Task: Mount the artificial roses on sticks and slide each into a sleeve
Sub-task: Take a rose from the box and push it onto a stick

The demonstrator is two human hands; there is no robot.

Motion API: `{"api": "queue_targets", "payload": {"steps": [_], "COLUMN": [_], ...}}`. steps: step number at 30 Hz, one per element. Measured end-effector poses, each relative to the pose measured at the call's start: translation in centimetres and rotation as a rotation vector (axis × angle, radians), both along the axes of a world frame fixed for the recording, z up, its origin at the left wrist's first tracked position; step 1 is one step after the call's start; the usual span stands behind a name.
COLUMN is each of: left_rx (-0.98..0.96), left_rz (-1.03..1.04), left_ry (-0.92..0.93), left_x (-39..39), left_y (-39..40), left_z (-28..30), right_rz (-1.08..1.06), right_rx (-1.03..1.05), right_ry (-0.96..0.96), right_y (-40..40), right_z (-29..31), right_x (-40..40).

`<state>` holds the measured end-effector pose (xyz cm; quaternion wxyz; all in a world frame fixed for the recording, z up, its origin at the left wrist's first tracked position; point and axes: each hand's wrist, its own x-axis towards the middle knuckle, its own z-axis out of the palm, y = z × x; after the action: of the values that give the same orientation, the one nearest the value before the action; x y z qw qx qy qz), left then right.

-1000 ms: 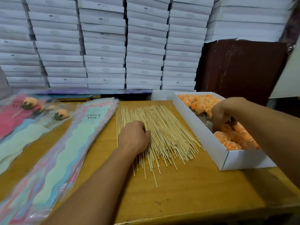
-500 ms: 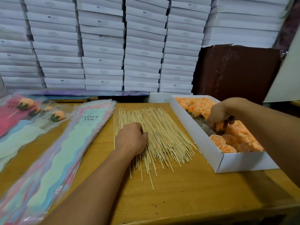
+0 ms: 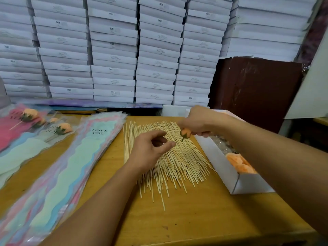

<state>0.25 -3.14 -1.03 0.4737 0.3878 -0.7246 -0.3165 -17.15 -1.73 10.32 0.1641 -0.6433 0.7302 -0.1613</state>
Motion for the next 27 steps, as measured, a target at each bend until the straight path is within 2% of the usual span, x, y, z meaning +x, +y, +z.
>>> {"api": "queue_targets", "payload": {"steps": [4,7,17,21,25,27], "left_rx": [0.023,0.005,0.059,0.081,0.088,0.093], "left_rz": [-0.101,-0.086,-0.061,-0.005,0.149,0.225], "left_ry": [0.068,0.083,0.12,0.105,0.117,0.142], "left_x": [0.1,0.4,0.9,1.0,1.1,1.4], "left_y": [0.2,0.1,-0.7,-0.9,-1.5,-1.8], "left_z": [0.3,0.3,0.0,-0.1,-0.4,-0.5], "right_rz": [0.043,0.044,0.03,-0.011,-0.1,-0.094], "right_rx": [0.027,0.031,0.017,0.025,-0.055,-0.1], "right_ry": [-0.108,-0.161,-0.158,-0.225,-0.297,-0.182], "right_y": [-0.8,-1.3,-1.8,-2.7,-4.5,-5.3], "right_z": [-1.7,-2.5,-3.1,-3.3,-5.2,-6.3], "right_x": [3.0,4.1,5.0,5.2,4.9,4.6]}}
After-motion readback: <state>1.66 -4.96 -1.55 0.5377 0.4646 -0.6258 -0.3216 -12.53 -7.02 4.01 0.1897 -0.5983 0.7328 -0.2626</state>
